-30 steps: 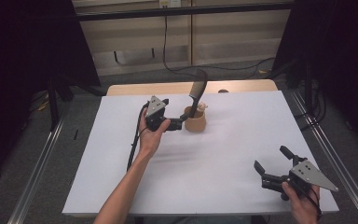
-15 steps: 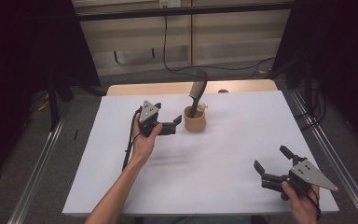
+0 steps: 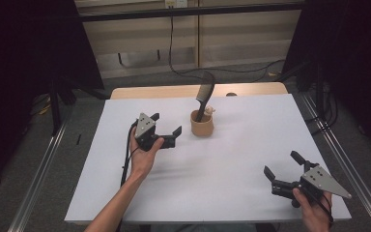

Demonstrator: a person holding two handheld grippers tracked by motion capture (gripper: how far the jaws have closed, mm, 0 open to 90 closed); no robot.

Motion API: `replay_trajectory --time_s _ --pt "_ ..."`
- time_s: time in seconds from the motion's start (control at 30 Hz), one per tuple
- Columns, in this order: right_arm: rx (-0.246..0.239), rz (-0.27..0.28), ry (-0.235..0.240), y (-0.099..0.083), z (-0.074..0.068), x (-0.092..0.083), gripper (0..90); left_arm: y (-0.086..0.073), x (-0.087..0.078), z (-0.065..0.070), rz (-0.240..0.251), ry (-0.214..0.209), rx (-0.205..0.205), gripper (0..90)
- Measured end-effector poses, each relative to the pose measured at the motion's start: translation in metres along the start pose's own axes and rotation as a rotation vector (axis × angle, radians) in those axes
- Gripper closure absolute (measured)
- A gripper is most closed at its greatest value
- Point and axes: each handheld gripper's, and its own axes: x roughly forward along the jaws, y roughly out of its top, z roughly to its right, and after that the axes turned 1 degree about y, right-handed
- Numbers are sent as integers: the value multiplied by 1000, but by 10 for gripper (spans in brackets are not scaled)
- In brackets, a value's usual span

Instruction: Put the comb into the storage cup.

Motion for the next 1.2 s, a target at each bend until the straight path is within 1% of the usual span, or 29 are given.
replay_trajectory --time_s 0.03,0.07,0.1,0.2,0.23,0.3,0.33,0.37,0.5,0.57,0.63,0.7,0.73,0.8,0.87,0.9,0.93,1.03,1.07,1.1,1.17,1.2 --pt "0 0 1 0 0 0 0 0 -3 0 0 4 -8 17" --pt "0 -1 1 0 0 1 0 -1 -6 1 0 7 -4 17" --pt "1 -4 -1 0 0 1 0 -1 -9 1 9 9 -8 17" --pt "5 -3 -5 -1 1 2 0 -3 -15 -1 15 17 12 17" --pt "5 -3 -5 -1 1 2 0 -4 -18 -2 14 21 9 17" --pt "3 -4 -5 -1 1 1 0 -6 -22 -3 1 0 -11 17" --pt "0 -3 -4 -1 1 1 0 -7 -24 -2 7 2 -8 18" --pt "-1 -4 -5 -1 1 1 0 -7 -27 -1 10 8 7 17" --pt "-2 -4 -6 -1 1 1 0 -9 -38 -1 30 13 1 18" --pt "-1 -6 -8 0 0 1 0 -9 -43 -3 27 9 -2 17" --pt "-3 -5 -10 0 0 1 0 -11 -48 -3 36 27 1 18" --pt "-4 -5 -14 0 0 2 0 -14 -53 -4 43 21 -11 17" --pt "-4 -6 -16 0 0 1 0 -15 -55 -5 52 13 -7 17" --pt "-7 -6 -18 0 0 1 0 -17 -59 -7 48 38 -4 17" --pt "-6 -6 -19 0 0 1 0 -20 -64 -8 48 49 -20 18" --pt "-7 -4 -20 0 0 0 0 -21 -67 -8 51 58 -20 18" --pt "-5 -4 -21 0 0 0 0 -22 -70 -9 48 63 -11 18" --pt "-6 -6 -23 0 0 1 0 -22 -77 -8 39 71 -24 18" --pt "-6 -6 -23 0 -1 1 0 -22 -79 -8 32 74 -20 18" --pt "-6 -5 -23 0 -1 1 0 -23 -80 -7 37 70 -23 17" --pt "-8 -5 -22 0 -1 1 0 -24 -84 -7 29 79 -8 20" --pt "-6 -6 -24 0 -1 1 0 -24 -86 -7 28 85 -9 21"
